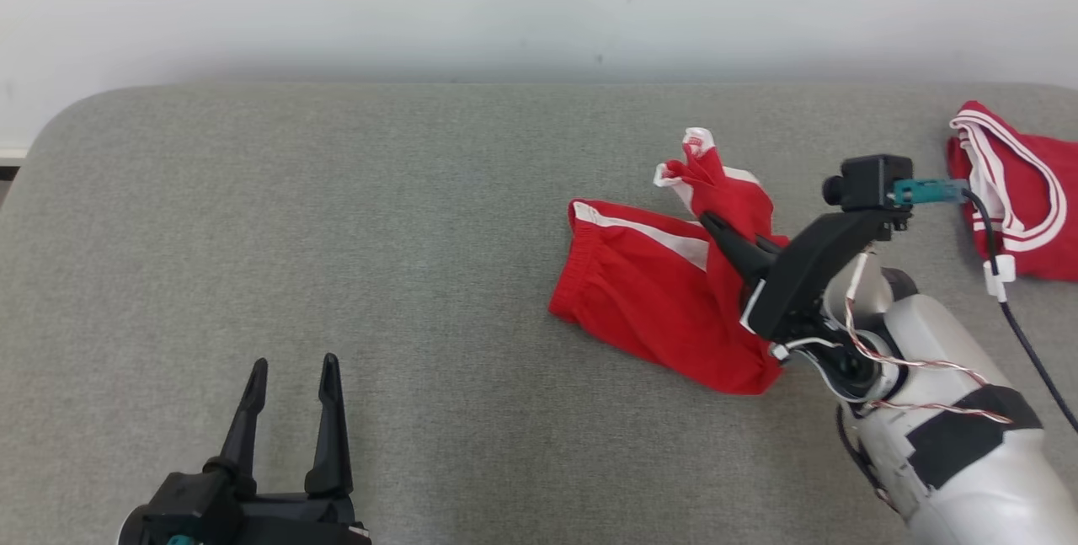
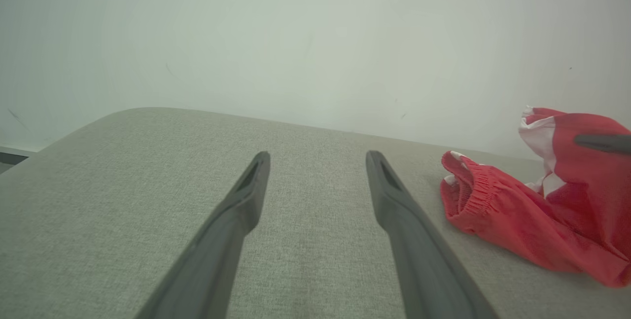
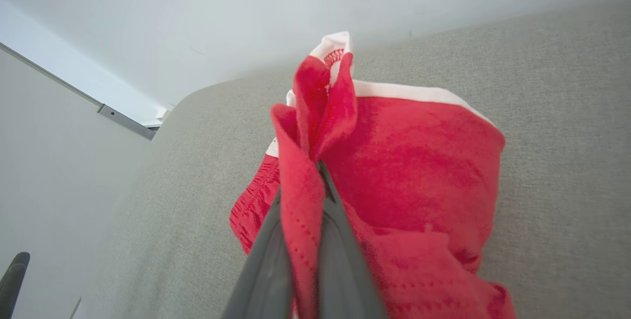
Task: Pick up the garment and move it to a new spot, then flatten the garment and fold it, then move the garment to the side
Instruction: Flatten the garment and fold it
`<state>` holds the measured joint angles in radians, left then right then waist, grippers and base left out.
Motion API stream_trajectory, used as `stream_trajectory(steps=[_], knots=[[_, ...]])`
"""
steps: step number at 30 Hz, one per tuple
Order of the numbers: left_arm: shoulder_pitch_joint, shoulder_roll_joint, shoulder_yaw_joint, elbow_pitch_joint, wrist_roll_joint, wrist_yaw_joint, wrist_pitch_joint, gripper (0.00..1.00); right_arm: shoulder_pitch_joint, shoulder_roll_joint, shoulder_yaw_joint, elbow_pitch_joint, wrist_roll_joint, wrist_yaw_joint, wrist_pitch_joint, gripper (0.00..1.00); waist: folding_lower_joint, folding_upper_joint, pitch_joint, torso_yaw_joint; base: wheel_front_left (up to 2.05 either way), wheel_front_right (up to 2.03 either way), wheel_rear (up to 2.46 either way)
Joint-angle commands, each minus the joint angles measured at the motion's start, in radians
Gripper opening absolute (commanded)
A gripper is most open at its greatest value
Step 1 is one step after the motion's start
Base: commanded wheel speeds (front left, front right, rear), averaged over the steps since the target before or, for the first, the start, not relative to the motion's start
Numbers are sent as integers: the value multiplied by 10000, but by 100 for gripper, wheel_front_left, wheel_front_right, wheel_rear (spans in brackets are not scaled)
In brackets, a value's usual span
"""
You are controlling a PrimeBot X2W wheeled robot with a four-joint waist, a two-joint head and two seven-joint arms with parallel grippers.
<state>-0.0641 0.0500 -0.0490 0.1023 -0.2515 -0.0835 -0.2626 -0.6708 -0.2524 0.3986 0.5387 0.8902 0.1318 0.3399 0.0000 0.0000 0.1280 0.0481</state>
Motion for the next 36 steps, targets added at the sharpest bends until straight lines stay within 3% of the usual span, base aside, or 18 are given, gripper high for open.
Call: stream_trajectory(steps=[1, 9, 16, 17, 18, 27, 31, 32, 36], knots=[[-93, 12, -54, 63, -152, 36, -28, 100, -194, 307, -102, 209, -106, -28, 63, 0, 0, 0, 8, 184, 0, 0, 0], [-201, 10, -404, 173, -342, 110, -28, 100, -654, 1252, -432, 1362, -628, -26, -126, 0, 0, 0, 99, 749, 0, 0, 0], [-322, 10, -751, 300, -497, 200, -28, 100, -884, 1669, -242, 2285, -1177, -26, -651, 0, 0, 0, 166, 1067, 0, 0, 0], [-344, 10, -787, 316, -512, 201, -28, 100, -914, 1675, -176, 2347, -1314, -26, -864, 21, 0, 0, 167, 1086, 0, 0, 0], [-365, 7, -815, 335, -515, 193, -28, 100, -918, 1675, -89, 2400, -1409, -26, -1024, 100, 0, 0, 166, 1101, 0, 0, 0], [-227, 10, -455, 335, -251, 143, -28, 100, -661, 874, 269, 1340, -1423, -26, -2677, 100, 0, 0, -28, 747, 0, 0, 0], [-111, 8, -199, 214, -5, 60, -28, 100, -245, -91, 126, 404, -1676, -26, -3814, 100, 0, 0, -82, 521, 0, 0, 0], [-96, 8, 31, 110, 164, -30, -28, 100, 698, -1015, -214, -233, -1989, -28, -4666, 100, 0, 0, 16, 385, 0, 0, 0], [-222, 10, 114, 142, 274, -113, -28, 100, 1202, -1344, -586, -47, -2126, -28, -4855, 100, 0, 0, 130, 410, 0, 0, 0]])
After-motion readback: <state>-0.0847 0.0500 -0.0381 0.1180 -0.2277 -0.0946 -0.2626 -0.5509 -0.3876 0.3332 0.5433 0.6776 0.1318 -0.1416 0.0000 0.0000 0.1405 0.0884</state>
